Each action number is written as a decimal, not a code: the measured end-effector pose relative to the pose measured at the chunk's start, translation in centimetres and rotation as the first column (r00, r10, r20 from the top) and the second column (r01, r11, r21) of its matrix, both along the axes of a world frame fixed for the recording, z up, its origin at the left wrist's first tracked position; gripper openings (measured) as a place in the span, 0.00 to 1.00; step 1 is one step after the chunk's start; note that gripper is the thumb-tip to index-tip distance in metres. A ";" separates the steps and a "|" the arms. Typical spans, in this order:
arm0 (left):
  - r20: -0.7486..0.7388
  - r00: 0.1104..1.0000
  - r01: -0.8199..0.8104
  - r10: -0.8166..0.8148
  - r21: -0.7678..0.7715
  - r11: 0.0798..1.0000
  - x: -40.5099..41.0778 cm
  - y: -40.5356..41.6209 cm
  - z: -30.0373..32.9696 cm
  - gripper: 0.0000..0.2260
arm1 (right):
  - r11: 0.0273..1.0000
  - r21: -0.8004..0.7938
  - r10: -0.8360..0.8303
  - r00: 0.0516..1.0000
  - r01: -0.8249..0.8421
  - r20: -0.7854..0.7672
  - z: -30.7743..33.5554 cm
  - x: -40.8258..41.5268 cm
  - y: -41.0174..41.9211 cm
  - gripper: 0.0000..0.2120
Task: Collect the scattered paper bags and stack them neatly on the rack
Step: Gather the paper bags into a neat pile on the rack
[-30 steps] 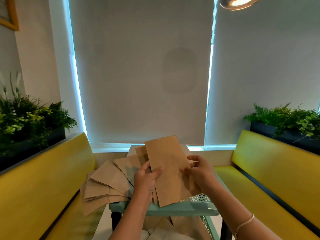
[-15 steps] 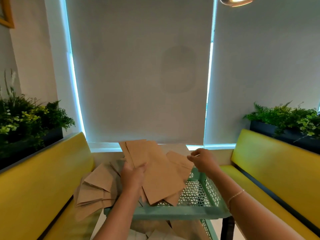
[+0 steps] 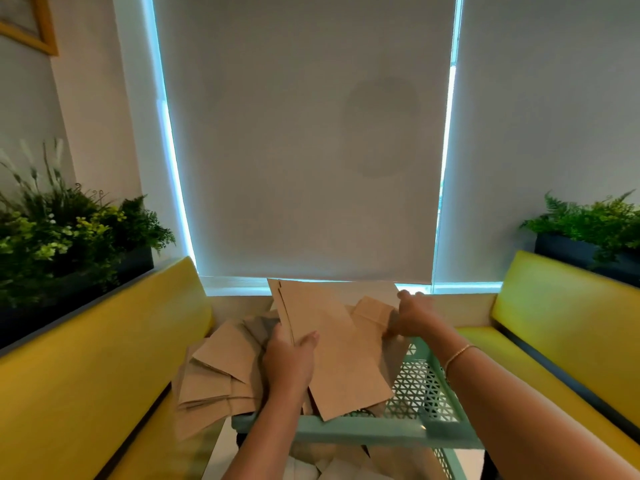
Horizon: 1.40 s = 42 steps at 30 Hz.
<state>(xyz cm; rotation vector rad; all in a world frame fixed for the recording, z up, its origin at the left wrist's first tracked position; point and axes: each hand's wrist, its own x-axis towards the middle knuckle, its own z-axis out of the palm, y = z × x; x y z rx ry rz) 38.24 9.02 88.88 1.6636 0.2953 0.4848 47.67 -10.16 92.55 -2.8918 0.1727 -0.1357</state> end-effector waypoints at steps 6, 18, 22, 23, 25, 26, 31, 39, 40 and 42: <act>-0.004 1.000 0.018 -0.017 0.028 0.999 0.1 0.1 0.0 0.14 | 1.000 0.016 0.017 0.999 -0.017 0.049 -0.5 0.5 -0.7 0.24; 0.003 0.999 0.033 -0.033 0.016 0.999 -0.1 0.0 0.1 0.17 | 0.967 0.225 0.059 0.964 -0.120 0.257 1.2 -3.2 -0.7 0.12; 0.008 1.000 0.025 -0.025 -0.013 1.000 -0.1 0.0 0.3 0.15 | 0.874 0.457 0.054 0.968 -0.164 0.245 4.0 -5.1 -2.7 0.04; 0.013 1.000 0.023 -0.023 -0.017 1.000 -0.1 0.1 0.3 0.13 | 0.854 0.493 0.029 0.962 -0.165 0.271 4.8 -5.5 -3.5 0.05; 0.020 0.999 0.028 -0.028 -0.034 0.999 -0.2 0.1 0.1 0.11 | 0.810 0.556 -0.047 0.924 -0.187 0.379 6.5 -6.4 -5.1 0.09; 0.021 0.999 0.032 -0.031 -0.048 0.998 -0.2 0.0 0.2 0.12 | 0.792 0.577 -0.110 0.883 -0.199 0.456 7.4 -7.0 -5.6 0.11; 0.068 0.995 0.079 -0.072 -0.098 0.992 -0.6 -0.2 0.7 0.35 | 0.641 0.650 -0.213 0.719 -0.409 0.662 9.4 -11.5 -4.8 0.10; 0.142 0.987 0.124 -0.068 -0.430 0.894 -0.5 0.2 0.8 0.19 | 0.767 0.395 0.318 0.835 -0.505 0.450 1.0 -14.4 -0.7 0.21; 0.129 0.990 0.098 -0.052 -0.389 0.916 -0.5 0.4 0.8 0.18 | 0.764 0.376 0.360 0.830 -0.525 0.426 0.7 -14.5 -0.6 0.21; 0.110 0.992 0.082 -0.053 -0.276 0.958 -0.3 0.4 0.6 0.13 | 0.776 0.300 0.440 0.817 -0.555 0.373 0.3 -14.7 -0.2 0.20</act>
